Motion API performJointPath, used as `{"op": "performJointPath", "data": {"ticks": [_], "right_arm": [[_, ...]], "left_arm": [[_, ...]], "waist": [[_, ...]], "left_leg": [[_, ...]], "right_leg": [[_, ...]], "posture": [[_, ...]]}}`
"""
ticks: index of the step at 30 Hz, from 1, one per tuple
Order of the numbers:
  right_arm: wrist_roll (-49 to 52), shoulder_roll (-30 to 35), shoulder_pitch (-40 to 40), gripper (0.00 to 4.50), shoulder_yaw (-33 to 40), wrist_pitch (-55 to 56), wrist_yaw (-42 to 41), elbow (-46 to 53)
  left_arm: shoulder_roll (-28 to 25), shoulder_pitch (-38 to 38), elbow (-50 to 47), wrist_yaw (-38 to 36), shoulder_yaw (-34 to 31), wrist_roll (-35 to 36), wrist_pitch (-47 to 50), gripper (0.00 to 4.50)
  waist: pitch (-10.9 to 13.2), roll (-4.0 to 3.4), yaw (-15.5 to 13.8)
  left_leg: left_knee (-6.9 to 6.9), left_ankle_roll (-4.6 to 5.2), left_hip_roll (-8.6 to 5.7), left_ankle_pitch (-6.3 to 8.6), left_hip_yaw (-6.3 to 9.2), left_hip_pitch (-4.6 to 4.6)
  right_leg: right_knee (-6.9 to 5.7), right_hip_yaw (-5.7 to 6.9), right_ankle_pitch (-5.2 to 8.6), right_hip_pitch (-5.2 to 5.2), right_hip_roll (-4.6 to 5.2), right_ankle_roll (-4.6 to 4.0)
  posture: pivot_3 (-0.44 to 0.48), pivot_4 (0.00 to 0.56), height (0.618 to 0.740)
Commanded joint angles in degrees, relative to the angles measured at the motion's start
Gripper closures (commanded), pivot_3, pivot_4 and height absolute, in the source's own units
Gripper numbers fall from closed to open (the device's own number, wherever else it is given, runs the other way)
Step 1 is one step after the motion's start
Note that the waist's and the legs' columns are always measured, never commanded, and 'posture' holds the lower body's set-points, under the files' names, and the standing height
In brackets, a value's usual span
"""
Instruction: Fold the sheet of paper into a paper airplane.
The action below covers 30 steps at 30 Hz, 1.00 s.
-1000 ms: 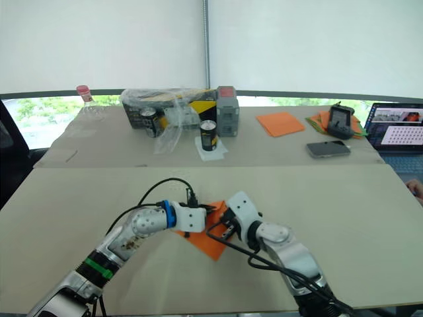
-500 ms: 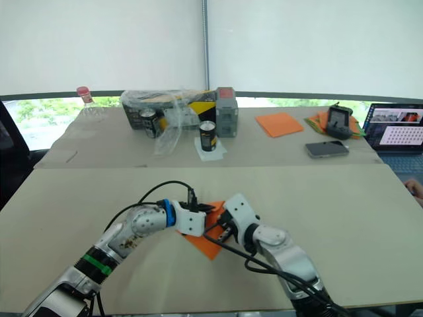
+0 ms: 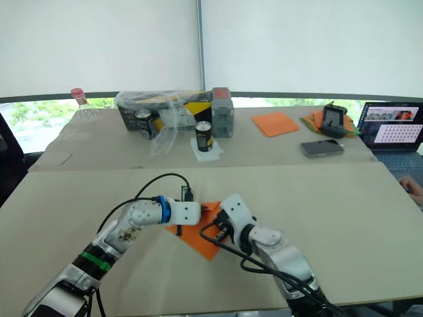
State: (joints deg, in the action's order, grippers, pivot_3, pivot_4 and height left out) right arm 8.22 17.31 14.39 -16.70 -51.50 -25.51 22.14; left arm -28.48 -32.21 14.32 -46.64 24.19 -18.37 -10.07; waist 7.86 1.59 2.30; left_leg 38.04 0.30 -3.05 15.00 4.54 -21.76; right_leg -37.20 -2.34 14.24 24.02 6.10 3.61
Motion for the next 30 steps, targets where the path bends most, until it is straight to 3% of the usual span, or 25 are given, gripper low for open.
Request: {"op": "performJointPath", "data": {"ticks": [1,12,30], "right_arm": [[0.34,0.51,-1.63,4.50,-1.06,-3.33,0.31,-1.51],[0.44,-0.64,-0.65,4.50,-0.27,-3.52,1.65,-0.90],[1.46,-0.84,-0.79,4.50,-1.22,-4.03,2.11,-1.14]], "left_arm": [[-1.84,-0.94,1.81,-0.79,0.38,-1.66,-1.27,4.48],[0.50,-1.02,2.89,-0.31,2.24,-4.29,2.53,4.48],[3.23,3.89,-10.09,-3.47,3.76,-4.83,17.09,4.48]], "waist": [[0.00,0.00,-0.01],[-0.07,-0.02,-0.26],[-0.11,-0.04,-0.22]], "left_leg": [[0.00,0.00,0.00,0.00,0.00,-0.01],[0.00,0.01,-0.01,0.01,0.02,0.46],[0.00,0.10,0.00,0.06,0.06,0.74]], "right_leg": [[0.00,0.00,0.00,0.00,0.00,0.00],[0.08,0.01,0.01,-0.54,0.00,0.01],[0.16,0.04,0.04,-0.90,0.00,0.05]], "posture": [[0.000,0.150,0.739],[0.000,0.150,0.739],[0.000,0.150,0.739]]}}
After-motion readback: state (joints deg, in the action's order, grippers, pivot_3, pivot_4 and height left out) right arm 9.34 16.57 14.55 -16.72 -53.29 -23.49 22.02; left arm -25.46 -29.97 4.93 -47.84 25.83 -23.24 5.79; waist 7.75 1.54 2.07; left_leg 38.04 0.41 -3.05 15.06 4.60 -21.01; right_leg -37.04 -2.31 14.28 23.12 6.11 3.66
